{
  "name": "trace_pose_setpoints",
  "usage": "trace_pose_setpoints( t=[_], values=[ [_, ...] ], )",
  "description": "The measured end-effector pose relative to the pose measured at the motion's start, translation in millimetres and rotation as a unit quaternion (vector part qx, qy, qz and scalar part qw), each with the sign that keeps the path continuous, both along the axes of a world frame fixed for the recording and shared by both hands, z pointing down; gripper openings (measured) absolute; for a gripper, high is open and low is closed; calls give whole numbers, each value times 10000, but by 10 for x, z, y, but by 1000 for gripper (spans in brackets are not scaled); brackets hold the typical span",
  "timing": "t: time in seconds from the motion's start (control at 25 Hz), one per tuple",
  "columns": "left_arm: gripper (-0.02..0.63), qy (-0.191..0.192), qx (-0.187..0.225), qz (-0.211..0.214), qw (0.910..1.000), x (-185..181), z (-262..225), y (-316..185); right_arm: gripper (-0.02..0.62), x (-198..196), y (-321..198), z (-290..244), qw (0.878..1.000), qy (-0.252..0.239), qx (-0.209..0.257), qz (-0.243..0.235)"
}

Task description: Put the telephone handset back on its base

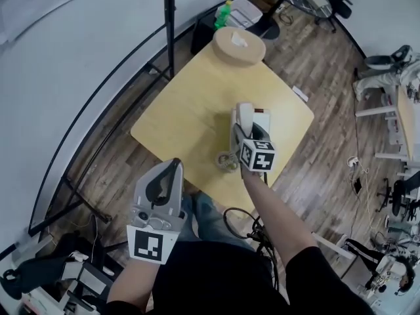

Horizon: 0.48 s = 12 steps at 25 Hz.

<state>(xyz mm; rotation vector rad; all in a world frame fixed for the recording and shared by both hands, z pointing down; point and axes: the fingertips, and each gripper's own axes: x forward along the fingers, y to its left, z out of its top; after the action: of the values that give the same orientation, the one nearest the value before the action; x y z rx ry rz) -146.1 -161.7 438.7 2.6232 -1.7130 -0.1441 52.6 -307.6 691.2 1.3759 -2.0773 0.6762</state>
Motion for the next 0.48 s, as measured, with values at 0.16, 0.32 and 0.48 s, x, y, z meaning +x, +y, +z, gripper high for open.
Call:
trace_pose_setpoints(
  t=[0.16,0.32,0.48],
  values=[
    [0,33,-15,-8,10000,-28,29,18,227,23,21,136,9994,68,-254,227],
    [0,54,-27,-11,10000,-23,38,5,227,56,34,243,9982,131,-465,353],
    [0,53,-43,-3,10000,-29,53,-1,227,81,58,297,9966,234,-608,498]
  ],
)
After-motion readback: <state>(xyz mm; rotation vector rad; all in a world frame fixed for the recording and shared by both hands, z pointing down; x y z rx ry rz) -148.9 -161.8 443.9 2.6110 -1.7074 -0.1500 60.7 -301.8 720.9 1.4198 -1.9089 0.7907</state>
